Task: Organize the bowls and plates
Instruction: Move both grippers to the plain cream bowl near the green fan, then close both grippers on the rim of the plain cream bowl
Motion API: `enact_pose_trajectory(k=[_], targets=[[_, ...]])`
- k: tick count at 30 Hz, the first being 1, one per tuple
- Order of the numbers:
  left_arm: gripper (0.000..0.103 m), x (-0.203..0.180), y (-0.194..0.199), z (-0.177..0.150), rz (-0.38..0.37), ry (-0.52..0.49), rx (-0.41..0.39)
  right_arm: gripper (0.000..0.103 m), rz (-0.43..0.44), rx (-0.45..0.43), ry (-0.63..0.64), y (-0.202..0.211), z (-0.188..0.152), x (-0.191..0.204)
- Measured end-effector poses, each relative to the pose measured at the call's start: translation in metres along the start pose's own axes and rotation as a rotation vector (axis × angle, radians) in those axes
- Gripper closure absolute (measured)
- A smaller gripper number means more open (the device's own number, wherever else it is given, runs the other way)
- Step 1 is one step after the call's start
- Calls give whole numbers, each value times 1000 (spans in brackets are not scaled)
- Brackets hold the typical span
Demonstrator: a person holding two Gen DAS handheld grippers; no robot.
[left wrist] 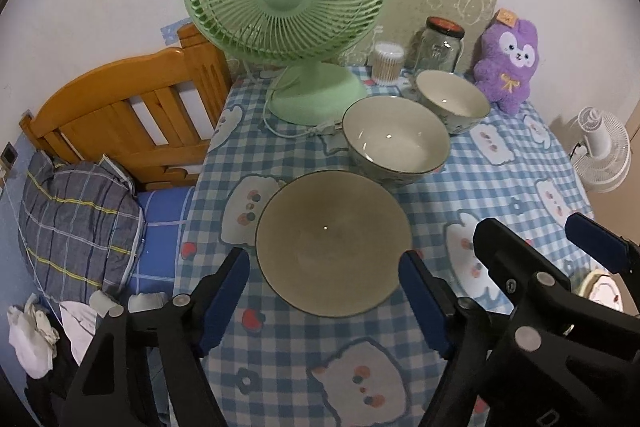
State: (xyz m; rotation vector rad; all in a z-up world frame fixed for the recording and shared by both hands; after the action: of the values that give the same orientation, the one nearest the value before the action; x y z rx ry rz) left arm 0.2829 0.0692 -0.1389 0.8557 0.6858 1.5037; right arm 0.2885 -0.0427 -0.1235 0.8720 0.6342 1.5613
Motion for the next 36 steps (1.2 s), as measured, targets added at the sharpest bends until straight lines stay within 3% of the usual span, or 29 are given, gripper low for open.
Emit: enact_pose_trajectory(k=[7, 10, 15, 19, 22, 24, 36], targets=[[37, 7, -28, 0, 37, -31, 12, 32, 3, 52, 4, -36, -3, 6], [41, 12, -41, -2, 38, -15, 39, 33, 4, 69, -1, -49, -3, 8], [41, 18, -58, -3, 45, -1, 69, 33, 9, 94, 0, -69, -4, 14], [41, 22, -72, -4, 46, 1, 87, 42, 10, 114, -4, -82, -5, 17], [54, 23, -82, -3, 36, 0, 86, 44, 9, 127, -11, -91, -6, 18], [55, 24, -86, -4, 31, 2, 97, 46, 7, 132, -12, -96, -7, 20], [68, 29, -107, -7, 46, 20, 136, 78, 2, 162, -19, -114, -9, 21]])
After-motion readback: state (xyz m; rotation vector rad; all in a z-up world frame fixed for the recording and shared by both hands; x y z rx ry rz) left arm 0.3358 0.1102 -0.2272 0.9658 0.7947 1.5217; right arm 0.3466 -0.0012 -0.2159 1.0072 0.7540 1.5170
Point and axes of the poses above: each gripper's, at about its wrist camera, not at the fingertips, and y roughly against the way its jaws point, x to its left, z to its top, the point moved 7 cm from there along -y, roughly the way its jaws point, and after that the axes turned 8 degrees about z, right-handed, at the moved point
